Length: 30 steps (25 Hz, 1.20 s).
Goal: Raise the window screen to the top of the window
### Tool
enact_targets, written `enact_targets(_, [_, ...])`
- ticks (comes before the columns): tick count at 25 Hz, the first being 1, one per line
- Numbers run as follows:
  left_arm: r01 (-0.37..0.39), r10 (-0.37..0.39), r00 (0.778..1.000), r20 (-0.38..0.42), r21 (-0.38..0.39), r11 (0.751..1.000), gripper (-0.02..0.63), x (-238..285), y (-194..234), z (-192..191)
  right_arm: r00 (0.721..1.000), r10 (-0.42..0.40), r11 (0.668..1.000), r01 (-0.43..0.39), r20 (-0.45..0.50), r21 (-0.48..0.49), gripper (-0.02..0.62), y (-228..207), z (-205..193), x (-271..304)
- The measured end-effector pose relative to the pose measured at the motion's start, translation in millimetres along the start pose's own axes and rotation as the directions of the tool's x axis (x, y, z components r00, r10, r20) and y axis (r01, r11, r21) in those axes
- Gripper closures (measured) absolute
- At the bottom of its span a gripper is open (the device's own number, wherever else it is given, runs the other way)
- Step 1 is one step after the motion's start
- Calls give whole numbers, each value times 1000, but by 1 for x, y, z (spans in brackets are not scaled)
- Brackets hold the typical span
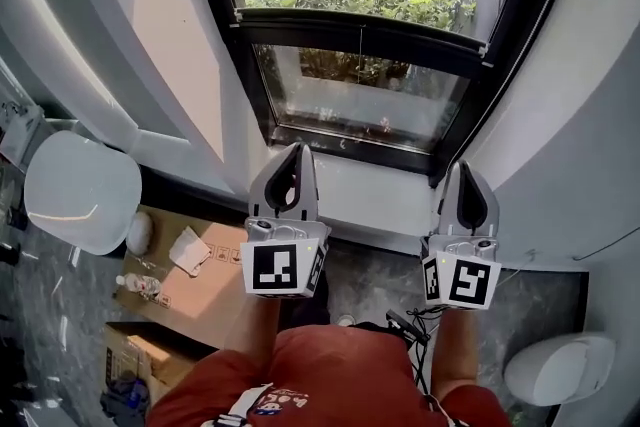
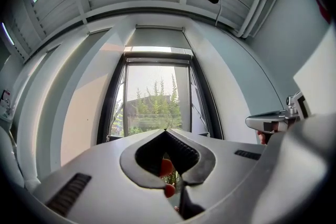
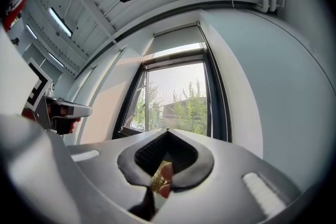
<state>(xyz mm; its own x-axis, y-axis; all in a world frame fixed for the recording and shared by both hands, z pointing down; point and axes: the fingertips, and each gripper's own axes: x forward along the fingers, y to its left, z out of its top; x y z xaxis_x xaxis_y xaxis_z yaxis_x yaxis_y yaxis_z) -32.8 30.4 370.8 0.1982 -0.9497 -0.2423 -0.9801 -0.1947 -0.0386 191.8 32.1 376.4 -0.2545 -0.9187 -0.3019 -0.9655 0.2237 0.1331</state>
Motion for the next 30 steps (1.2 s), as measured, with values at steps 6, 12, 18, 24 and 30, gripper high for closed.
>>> enact_targets(6, [16, -16, 1000, 12, 2, 1000, 601, 52, 27, -14, 1000, -24, 999, 25, 12, -22, 586, 1, -13, 54])
enact_targets(12, [46, -46, 999, 10, 6, 999, 601, 115, 60, -31, 998, -65, 997, 65, 4, -29, 586, 1, -33, 117])
enact_targets(18, [92, -92, 996, -5, -7, 996, 601, 174, 93, -48, 994, -104, 993, 103, -23, -55, 586, 12, -49, 179])
enact_targets(24, [117, -118, 993, -21, -53, 992, 601, 222, 130, -69, 989, -139, 986, 133, -49, -98, 586, 24, -64, 231])
enact_targets(30, [140, -141, 990, -9, -60, 988, 601, 245, 140, -75, 986, -161, 981, 153, -55, -121, 586, 21, -65, 256])
